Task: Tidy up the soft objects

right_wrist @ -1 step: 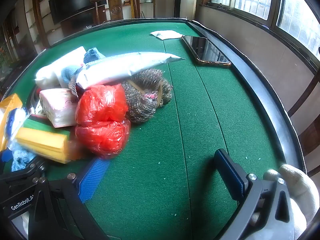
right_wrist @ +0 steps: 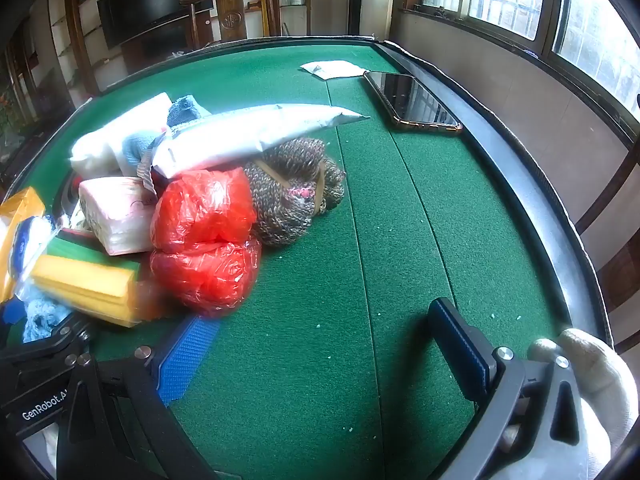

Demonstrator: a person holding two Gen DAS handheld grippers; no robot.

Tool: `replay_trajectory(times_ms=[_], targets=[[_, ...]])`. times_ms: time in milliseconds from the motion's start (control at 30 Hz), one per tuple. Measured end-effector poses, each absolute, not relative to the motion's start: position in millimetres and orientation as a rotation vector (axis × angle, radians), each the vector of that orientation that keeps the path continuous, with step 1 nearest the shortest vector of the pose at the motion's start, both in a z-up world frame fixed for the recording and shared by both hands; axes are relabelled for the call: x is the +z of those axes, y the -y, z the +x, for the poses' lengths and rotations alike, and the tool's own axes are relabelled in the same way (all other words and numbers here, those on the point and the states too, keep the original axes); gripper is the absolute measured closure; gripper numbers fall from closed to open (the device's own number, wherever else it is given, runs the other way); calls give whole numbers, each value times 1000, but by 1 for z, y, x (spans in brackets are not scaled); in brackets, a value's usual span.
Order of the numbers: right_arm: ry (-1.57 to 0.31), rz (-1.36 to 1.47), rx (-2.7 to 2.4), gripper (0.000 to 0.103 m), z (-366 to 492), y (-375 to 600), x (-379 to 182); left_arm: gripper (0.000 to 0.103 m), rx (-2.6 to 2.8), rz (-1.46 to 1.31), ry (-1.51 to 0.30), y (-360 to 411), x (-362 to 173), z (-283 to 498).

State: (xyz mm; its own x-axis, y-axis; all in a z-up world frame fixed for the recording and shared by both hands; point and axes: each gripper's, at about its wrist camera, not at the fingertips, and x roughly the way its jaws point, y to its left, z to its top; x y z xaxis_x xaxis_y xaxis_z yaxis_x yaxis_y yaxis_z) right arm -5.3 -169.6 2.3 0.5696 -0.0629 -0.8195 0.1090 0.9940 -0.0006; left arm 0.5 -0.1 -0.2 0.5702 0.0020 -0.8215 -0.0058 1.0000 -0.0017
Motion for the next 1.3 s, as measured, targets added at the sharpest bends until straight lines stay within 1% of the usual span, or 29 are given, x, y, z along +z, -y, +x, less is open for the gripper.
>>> replay_trajectory(times_ms=[1300], targets=[[-958, 52, -101, 1, -5, 169, 2, 0, 6, -9, -950, 1, -1, 0]])
